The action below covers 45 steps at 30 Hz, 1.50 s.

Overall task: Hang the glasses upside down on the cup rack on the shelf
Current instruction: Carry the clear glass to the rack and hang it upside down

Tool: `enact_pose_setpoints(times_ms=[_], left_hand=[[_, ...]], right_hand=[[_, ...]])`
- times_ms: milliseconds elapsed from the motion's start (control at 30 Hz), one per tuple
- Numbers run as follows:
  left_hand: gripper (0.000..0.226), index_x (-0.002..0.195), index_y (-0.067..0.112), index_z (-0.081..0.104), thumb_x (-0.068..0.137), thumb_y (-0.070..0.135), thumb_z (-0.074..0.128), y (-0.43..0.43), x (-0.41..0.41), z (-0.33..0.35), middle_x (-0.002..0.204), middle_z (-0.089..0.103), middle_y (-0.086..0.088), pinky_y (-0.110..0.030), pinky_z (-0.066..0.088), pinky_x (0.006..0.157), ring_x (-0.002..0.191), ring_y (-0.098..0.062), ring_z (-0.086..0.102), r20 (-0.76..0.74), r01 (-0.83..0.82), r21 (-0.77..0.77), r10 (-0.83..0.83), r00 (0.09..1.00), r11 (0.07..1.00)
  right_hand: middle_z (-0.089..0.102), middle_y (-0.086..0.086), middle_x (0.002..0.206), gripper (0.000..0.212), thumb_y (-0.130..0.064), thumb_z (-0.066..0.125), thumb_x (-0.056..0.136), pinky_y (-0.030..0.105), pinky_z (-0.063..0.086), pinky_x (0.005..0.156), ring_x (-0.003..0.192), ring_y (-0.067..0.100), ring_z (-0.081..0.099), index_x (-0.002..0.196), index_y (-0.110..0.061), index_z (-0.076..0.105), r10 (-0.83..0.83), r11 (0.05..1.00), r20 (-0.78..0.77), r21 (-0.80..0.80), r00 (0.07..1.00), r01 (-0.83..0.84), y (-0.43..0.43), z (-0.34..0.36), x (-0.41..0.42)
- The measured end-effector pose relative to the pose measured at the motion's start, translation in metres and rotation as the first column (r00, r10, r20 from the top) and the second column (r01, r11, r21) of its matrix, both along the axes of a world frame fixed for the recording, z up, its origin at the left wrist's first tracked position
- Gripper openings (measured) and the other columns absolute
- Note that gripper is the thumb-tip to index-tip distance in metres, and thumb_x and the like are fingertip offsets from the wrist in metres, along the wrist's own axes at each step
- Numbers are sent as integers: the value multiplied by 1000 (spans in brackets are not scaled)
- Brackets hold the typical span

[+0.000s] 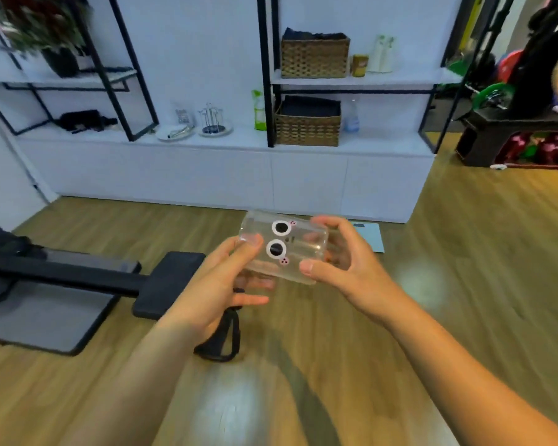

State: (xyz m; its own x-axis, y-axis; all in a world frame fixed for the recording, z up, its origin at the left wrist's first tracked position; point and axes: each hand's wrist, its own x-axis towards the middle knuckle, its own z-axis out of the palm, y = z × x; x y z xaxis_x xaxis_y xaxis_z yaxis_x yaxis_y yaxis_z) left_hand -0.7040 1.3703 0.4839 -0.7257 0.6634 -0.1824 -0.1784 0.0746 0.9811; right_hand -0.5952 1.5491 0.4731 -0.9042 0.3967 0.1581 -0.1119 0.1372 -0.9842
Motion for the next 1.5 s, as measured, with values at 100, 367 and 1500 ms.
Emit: enact_pose_setpoints(times_ms=[100, 367, 1500], left_hand=[[61, 117, 16, 63, 75, 60, 66, 32, -43, -2, 102, 75, -19, -56, 56, 87, 96, -36, 72, 19, -102, -22, 102, 995, 995], [50, 115, 13, 66, 79, 47, 67, 168, -182, -43, 118, 71, -9, -52, 56, 88, 112, -26, 66, 41, -160, 36, 159, 986, 986], [62, 109, 26, 54, 59, 52, 81, 415, -864, -49, 113, 64, -4, -19, 51, 72, 87, -8, 61, -177, -597, -151, 573, 800, 788]], right_hand=[[60, 8, 121, 71, -26, 80, 66, 28, 53, 71, 78, 14, 59, 127, -30, 43, 79, 995, -23, -58, 997, -81, 38, -3, -59], [62, 5, 121, 68, -47, 80, 61, 28, 54, 75, 94, 20, 67, 122, -34, 52, 19, 997, 28, -78, 999, -17, 166, -41, -194], [68, 5, 101, 75, -48, 79, 63, 31, 55, 70, 81, 16, 71, 130, -29, 49, 530, 846, 220, -200, 819, -494, 430, -32, -1025]])
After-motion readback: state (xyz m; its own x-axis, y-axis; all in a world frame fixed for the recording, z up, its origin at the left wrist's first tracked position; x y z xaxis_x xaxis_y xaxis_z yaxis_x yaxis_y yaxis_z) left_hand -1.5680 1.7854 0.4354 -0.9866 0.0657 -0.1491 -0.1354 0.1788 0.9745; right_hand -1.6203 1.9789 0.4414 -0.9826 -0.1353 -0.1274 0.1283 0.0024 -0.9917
